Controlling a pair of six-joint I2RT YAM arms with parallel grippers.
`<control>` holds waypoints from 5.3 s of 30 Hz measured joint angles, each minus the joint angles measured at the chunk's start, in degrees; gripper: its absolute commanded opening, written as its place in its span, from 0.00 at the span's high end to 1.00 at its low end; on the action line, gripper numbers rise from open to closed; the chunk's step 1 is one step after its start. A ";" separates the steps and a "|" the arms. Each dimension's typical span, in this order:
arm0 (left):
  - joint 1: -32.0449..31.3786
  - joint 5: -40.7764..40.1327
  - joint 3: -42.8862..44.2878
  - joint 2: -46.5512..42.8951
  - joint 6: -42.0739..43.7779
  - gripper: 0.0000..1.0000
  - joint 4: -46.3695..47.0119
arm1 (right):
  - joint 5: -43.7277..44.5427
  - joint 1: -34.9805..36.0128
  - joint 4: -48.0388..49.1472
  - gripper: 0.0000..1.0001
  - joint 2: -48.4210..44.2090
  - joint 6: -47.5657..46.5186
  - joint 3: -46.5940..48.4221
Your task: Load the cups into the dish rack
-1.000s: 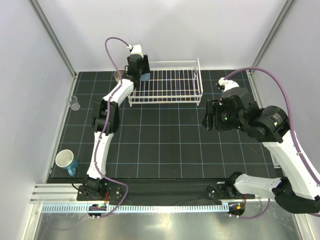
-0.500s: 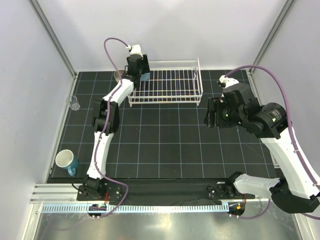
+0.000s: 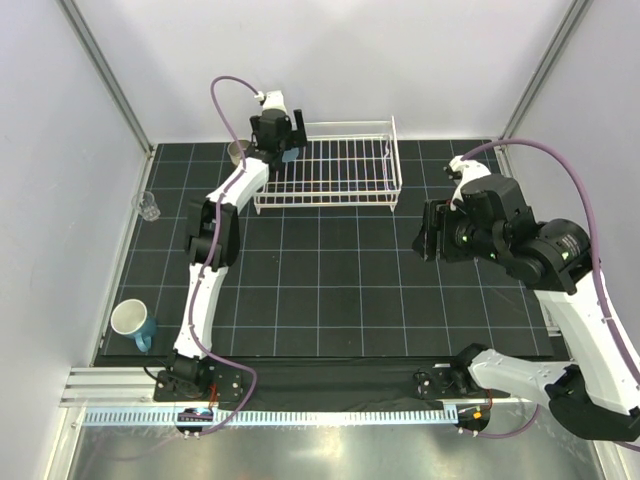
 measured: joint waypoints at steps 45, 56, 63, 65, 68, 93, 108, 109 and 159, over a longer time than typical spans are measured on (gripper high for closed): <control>-9.42 3.02 -50.01 -61.53 -19.98 0.00 -25.53 | -2.23 -0.02 -2.29 0.16 -9.55 8.13 -9.31; -3.28 4.26 -49.27 -66.75 -23.58 0.00 -43.63 | -2.73 -0.02 -2.27 0.00 -5.40 8.13 -9.33; 5.95 7.85 -49.29 -68.08 -27.06 0.07 -47.69 | -1.86 -0.02 -2.64 0.00 -9.07 7.45 -8.98; 9.53 7.96 -49.11 -68.48 -27.36 0.15 -49.44 | -3.67 -0.02 -2.62 0.00 -8.09 6.73 -8.96; 11.41 4.50 -47.54 -68.50 -27.23 0.16 -54.01 | -6.25 -0.02 -2.60 0.00 -5.73 5.92 -9.01; 27.32 -15.78 -58.25 -74.79 -25.22 0.18 -70.10 | -15.06 -0.02 -2.56 0.00 0.52 -4.07 -8.39; 34.05 -13.09 -65.42 -73.02 -22.84 0.15 -65.22 | -13.42 5.22 -2.45 0.00 3.39 -6.34 -5.81; 34.05 -13.11 -65.42 -72.83 -22.99 0.15 -65.22 | -13.25 5.44 -2.45 0.00 3.48 -6.43 -5.79; 40.41 -13.42 -67.52 -59.82 -23.04 1.00 -59.19 | -10.03 8.74 -2.45 0.00 4.87 -7.21 -5.73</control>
